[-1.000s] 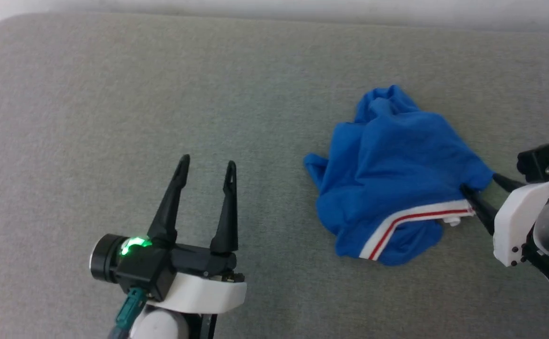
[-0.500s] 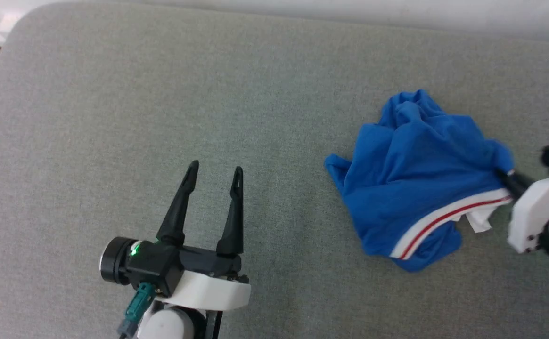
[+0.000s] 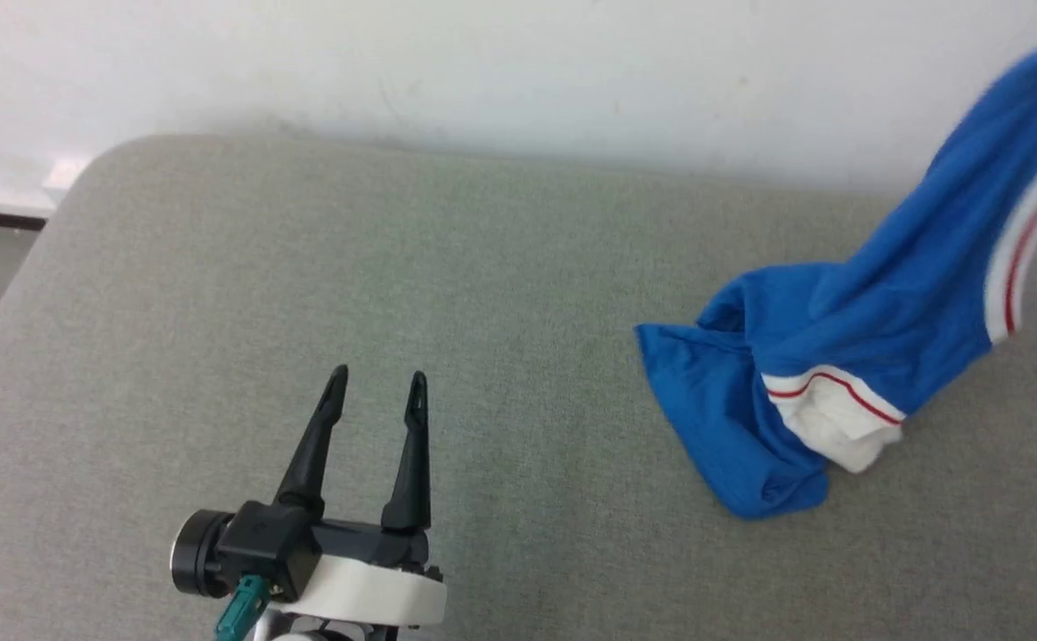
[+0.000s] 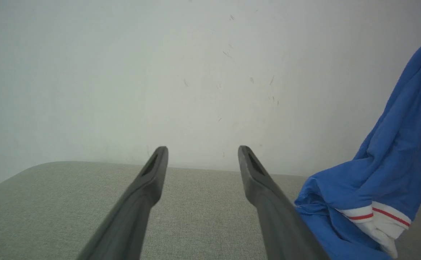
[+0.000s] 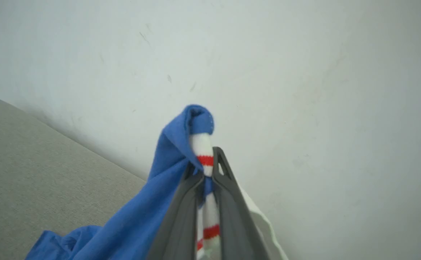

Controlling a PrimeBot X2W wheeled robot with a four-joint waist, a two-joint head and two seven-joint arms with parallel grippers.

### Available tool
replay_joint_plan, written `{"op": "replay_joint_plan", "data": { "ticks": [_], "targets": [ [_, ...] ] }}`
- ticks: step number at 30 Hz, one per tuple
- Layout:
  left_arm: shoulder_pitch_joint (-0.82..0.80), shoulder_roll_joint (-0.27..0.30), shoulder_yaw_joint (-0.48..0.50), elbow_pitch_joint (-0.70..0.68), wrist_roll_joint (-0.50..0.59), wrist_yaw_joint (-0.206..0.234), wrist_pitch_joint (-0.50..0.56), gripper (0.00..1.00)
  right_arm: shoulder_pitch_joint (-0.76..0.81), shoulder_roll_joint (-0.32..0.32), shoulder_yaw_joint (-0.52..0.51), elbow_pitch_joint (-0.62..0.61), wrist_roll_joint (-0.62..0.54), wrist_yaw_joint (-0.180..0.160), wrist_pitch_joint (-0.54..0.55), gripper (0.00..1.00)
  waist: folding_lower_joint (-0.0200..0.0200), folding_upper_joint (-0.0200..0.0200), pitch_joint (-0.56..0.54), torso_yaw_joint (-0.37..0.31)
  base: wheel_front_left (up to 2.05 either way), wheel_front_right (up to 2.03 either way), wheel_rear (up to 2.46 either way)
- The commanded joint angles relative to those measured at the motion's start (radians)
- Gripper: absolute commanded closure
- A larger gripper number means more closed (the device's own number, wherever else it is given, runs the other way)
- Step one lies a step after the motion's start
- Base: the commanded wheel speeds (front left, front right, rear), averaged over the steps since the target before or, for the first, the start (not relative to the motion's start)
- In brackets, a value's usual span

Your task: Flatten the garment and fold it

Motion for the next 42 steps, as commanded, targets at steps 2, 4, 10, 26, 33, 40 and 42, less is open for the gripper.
{"op": "replay_joint_plan", "data": {
  "ticks": [2, 4, 10, 26, 33, 40, 42],
  "targets": [
    [0.016, -0.004, 0.011, -0.006, -0.002, -0.008, -0.005, 0.00, -0.055, 0.040, 0.084, -0.064, -0.001, -0.002, 0.031, 1.00, 0.0003, 0.0000, -0.041, 0.026, 0.00, 0.00, 0.00],
    [0.018, -0.006, 0.014, -0.008, -0.004, -0.012, -0.005, 0.00, -0.090, 0.077, 0.183, -0.094, 0.012, -0.002, 0.051, 1.00, 0.0003, 0.0000, -0.036, 0.038, 0.00, 0.00, 0.00],
    [-0.003, -0.011, 0.002, -0.003, -0.013, -0.019, -0.005, 0.00, -0.135, 0.255, 0.509, -0.048, 0.071, -0.002, 0.042, 1.00, 0.0003, 0.0000, 0.002, 0.094, 0.00, 0.00, 0.00],
    [-0.008, -0.016, 0.001, 0.027, -0.033, -0.005, -0.005, 0.00, -0.056, 0.444, 0.881, 0.307, 0.235, -0.002, -0.069, 0.00, 0.0003, 0.0000, 0.034, 0.165, 0.00, 0.00, 0.00],
    [-0.009, -0.016, 0.002, 0.019, -0.027, -0.005, -0.005, 0.00, -0.110, 0.307, 0.604, 0.208, 0.254, -0.002, -0.092, 0.00, 0.0003, 0.0000, 0.026, 0.108, 0.00, 0.00, 0.00],
    [-0.017, -0.016, -0.010, 0.002, -0.010, -0.006, -0.005, 0.00, 0.000, 0.103, 0.323, 0.163, 0.135, -0.002, 0.018, 0.00, 0.0003, 0.0000, 0.051, 0.088, 0.00, 0.00, 0.00],
    [-0.020, -0.016, -0.016, 0.002, -0.009, -0.007, -0.005, 0.00, 0.065, 0.068, 0.301, 0.150, 0.122, -0.002, 0.070, 0.00, 0.0003, 0.0000, 0.066, 0.088, 0.00, 0.00, 0.00]
  ]
}}
